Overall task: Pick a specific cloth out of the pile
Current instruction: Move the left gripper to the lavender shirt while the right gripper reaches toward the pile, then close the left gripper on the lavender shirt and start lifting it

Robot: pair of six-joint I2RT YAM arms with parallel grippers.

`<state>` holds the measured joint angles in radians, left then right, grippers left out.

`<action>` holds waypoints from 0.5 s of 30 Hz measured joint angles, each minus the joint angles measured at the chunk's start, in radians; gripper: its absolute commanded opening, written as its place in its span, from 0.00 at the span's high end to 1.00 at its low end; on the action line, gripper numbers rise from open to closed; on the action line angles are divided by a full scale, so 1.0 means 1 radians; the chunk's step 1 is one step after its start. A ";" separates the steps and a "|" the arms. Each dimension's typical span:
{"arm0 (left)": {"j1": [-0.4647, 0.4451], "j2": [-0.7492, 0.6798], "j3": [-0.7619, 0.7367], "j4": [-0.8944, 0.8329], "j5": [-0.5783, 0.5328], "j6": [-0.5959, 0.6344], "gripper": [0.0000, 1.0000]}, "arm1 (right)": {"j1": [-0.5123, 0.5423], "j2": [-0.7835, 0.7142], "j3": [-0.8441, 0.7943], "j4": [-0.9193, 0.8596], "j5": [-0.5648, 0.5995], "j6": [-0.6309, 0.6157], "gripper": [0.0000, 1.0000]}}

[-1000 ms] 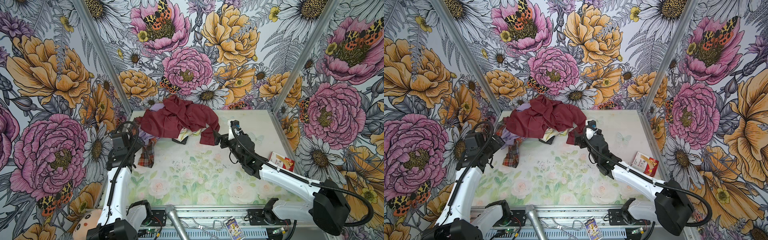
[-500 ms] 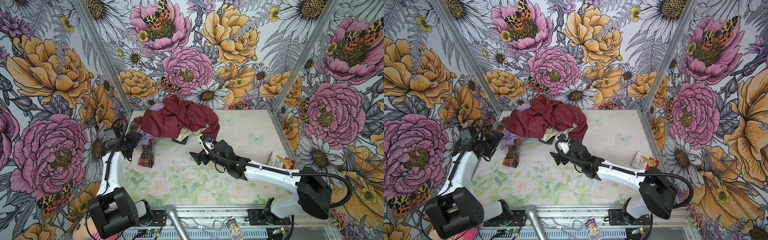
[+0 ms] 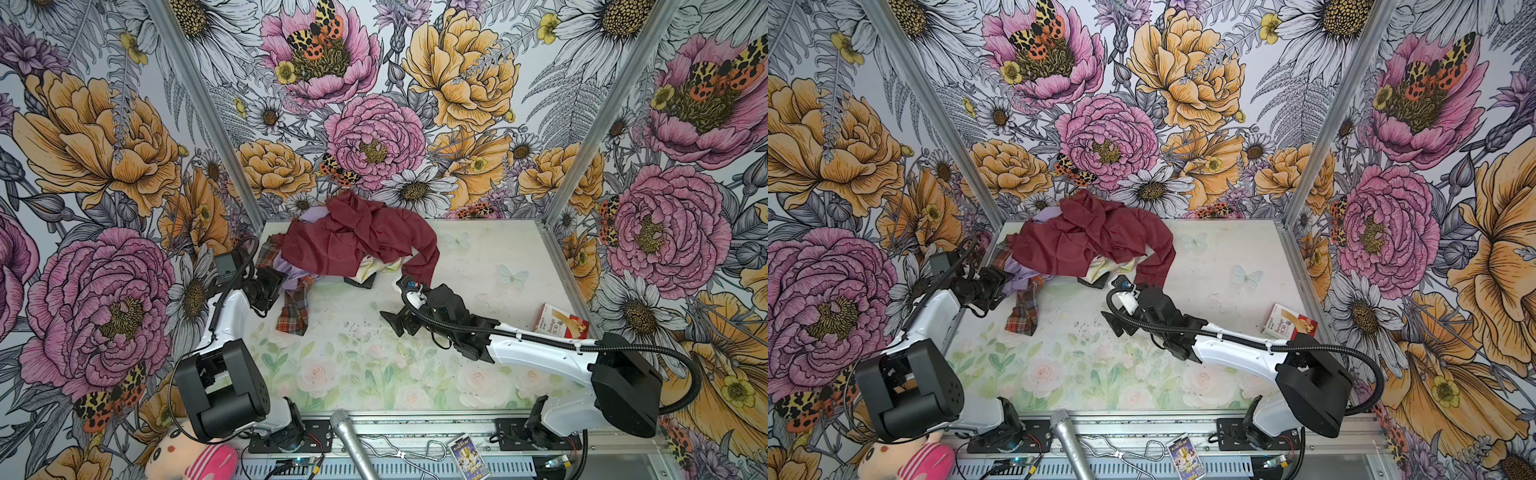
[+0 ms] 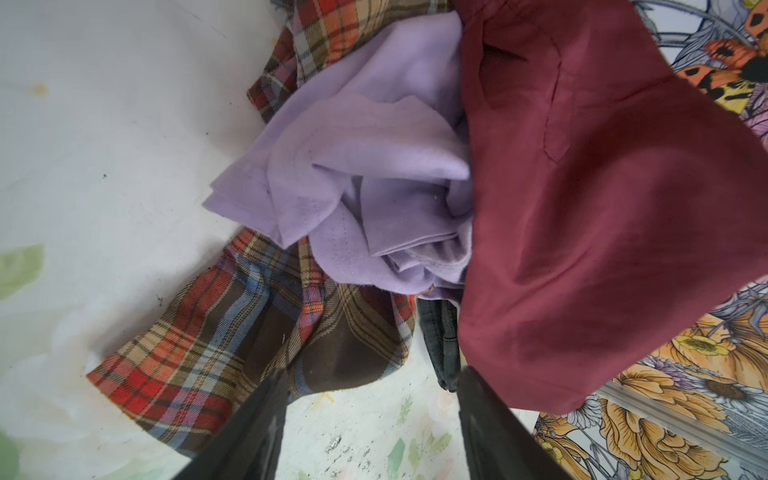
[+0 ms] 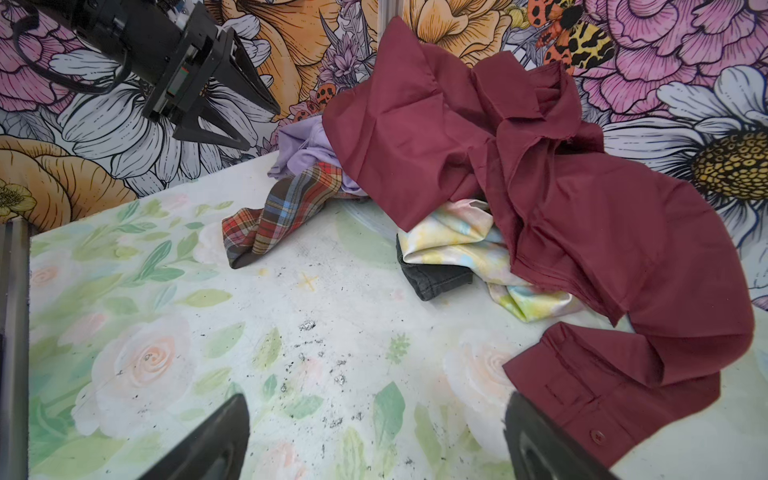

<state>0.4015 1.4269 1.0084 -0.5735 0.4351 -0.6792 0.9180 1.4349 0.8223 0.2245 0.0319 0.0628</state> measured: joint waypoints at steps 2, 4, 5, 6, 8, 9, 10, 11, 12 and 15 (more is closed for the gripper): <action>0.000 0.012 0.002 0.006 -0.005 -0.001 0.32 | 0.000 0.000 -0.008 0.004 0.000 -0.004 0.04; 0.000 0.028 0.008 0.020 -0.011 -0.004 0.31 | 0.000 0.000 -0.016 0.005 0.000 -0.005 0.04; 0.000 0.036 0.011 0.025 -0.014 -0.004 0.31 | 0.000 0.002 -0.017 0.005 0.000 -0.005 0.04; 0.000 0.049 0.019 0.031 -0.017 -0.003 0.31 | 0.000 0.003 -0.017 0.005 0.000 -0.005 0.04; 0.001 0.073 0.034 0.038 -0.023 -0.003 0.30 | 0.000 0.008 -0.017 0.015 0.000 -0.006 0.04; 0.002 0.086 0.043 0.041 -0.027 -0.002 0.30 | 0.000 0.012 -0.017 0.020 0.000 -0.009 0.04; 0.003 0.095 0.047 0.045 -0.032 0.000 0.29 | 0.000 0.015 -0.016 0.024 0.000 -0.010 0.04; 0.003 0.107 0.054 0.047 -0.037 0.003 0.27 | 0.000 0.020 -0.016 0.027 0.000 -0.012 0.04; 0.003 0.120 0.060 0.049 -0.043 0.007 0.27 | 0.000 0.024 -0.017 0.028 0.000 -0.013 0.04; 0.003 0.151 0.064 0.053 -0.061 0.024 0.24 | 0.000 0.037 -0.016 0.033 0.000 -0.017 0.04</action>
<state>0.4046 1.5784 1.0725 -0.5201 0.3740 -0.6552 0.9180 1.4715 0.8059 0.2577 0.0315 0.0460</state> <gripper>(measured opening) 0.739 0.964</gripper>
